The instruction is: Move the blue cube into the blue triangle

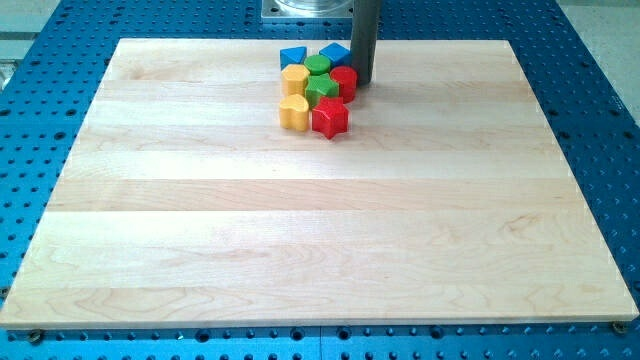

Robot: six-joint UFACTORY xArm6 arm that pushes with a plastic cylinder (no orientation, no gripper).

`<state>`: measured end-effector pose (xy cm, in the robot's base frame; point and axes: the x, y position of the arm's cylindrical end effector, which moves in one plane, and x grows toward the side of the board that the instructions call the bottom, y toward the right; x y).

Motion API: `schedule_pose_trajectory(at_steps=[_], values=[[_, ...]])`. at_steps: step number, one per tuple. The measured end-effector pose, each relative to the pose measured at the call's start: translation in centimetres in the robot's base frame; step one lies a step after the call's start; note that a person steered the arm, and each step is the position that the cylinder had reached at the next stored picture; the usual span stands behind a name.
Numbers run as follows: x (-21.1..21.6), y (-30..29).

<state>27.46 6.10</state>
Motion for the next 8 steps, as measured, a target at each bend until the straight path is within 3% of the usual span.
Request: schedule_pose_trajectory(at_steps=[3,5,7,8], values=[[-3.1,-4.4],[-5.1,-2.8],[-4.3,-10.7],[-3.4,-8.8]])
